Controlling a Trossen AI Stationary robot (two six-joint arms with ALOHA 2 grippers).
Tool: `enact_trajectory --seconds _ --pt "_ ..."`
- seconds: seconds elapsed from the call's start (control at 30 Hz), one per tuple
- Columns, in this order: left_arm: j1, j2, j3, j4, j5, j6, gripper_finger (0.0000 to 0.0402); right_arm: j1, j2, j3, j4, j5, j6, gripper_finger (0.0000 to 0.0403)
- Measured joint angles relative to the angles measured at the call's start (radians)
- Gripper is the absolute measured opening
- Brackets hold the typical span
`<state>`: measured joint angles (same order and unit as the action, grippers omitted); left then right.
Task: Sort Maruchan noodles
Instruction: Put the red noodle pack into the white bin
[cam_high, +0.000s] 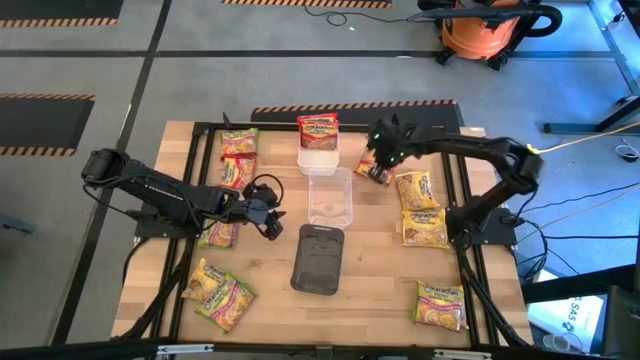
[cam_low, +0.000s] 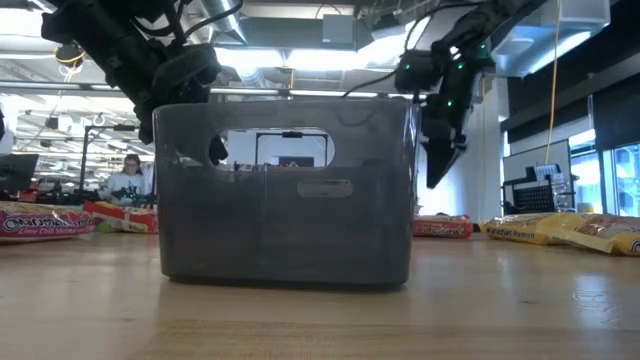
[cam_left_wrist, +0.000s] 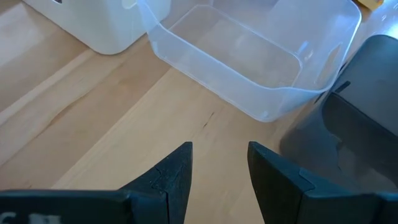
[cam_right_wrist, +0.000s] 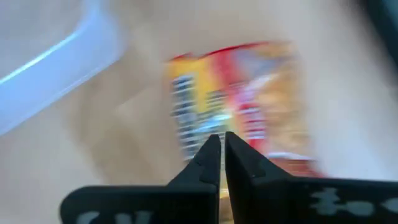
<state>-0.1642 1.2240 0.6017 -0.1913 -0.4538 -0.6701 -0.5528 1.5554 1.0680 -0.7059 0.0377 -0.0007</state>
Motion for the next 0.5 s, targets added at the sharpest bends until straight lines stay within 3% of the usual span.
enact_trajectory --seconds 0.17,0.27,0.5 --pt "0.0 0.0 0.0 0.013 -0.001 0.0 0.0149 -0.143 0.018 0.001 0.043 0.017 -0.028 0.0001" --pt "0.0 0.0 0.0 0.019 -0.004 0.0 0.0149 -0.205 0.077 0.001 0.061 -0.051 -0.028 0.0001" --pt "-0.004 0.0 0.0 0.02 0.0 0.008 0.0149 -0.147 0.181 -0.017 0.125 -0.124 -0.087 0.0001"
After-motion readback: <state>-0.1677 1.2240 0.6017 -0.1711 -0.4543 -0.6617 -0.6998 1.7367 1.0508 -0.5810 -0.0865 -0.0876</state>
